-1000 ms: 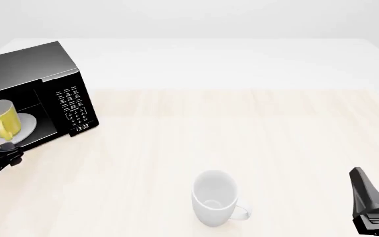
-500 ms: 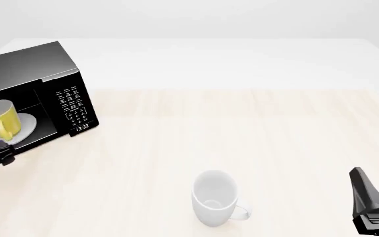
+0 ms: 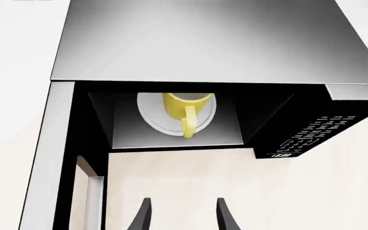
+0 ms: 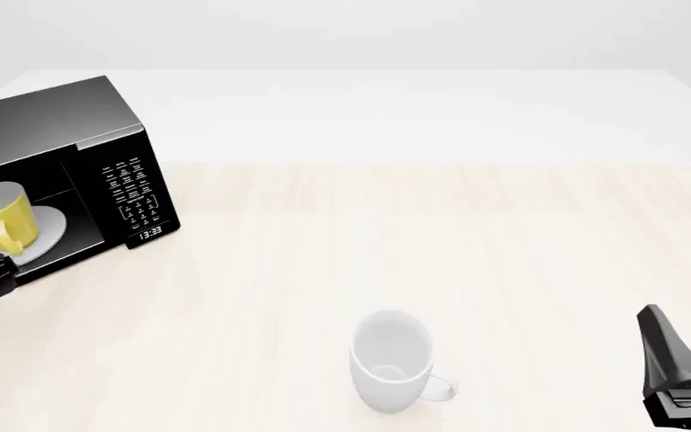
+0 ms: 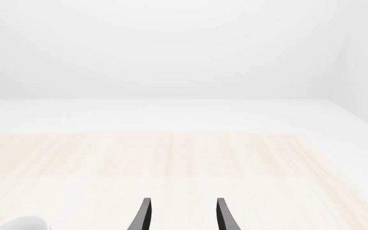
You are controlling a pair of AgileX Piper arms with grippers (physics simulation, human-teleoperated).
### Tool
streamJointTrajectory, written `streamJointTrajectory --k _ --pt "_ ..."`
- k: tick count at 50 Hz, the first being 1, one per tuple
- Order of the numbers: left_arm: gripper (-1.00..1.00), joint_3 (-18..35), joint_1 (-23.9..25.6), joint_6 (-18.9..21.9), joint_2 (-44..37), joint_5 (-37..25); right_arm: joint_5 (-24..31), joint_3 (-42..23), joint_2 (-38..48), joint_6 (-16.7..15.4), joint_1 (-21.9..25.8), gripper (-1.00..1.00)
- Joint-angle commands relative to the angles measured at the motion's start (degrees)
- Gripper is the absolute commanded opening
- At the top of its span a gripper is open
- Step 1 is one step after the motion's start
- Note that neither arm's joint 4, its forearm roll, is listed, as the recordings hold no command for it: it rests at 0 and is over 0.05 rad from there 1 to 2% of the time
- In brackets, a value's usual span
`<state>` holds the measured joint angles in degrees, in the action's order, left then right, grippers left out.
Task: Put the yellow and white mug in the microwave and close it.
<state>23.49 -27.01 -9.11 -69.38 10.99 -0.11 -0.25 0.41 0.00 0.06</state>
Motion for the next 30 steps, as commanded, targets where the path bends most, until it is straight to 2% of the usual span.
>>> streamJointTrajectory --k 1,13,30 --pt "1.0 0.74 0.89 -1.48 5.22 -5.05 0.0 0.0 0.0 0.0 0.0 1.0" --pt "1.0 2.52 2.7 -3.58 11.15 -10.84 0.0 0.0 0.01 0.01 -0.01 1.0" --pt "1.0 5.85 2.55 -3.42 20.51 -19.15 0.0 0.0 -0.01 0.0 0.0 1.0"
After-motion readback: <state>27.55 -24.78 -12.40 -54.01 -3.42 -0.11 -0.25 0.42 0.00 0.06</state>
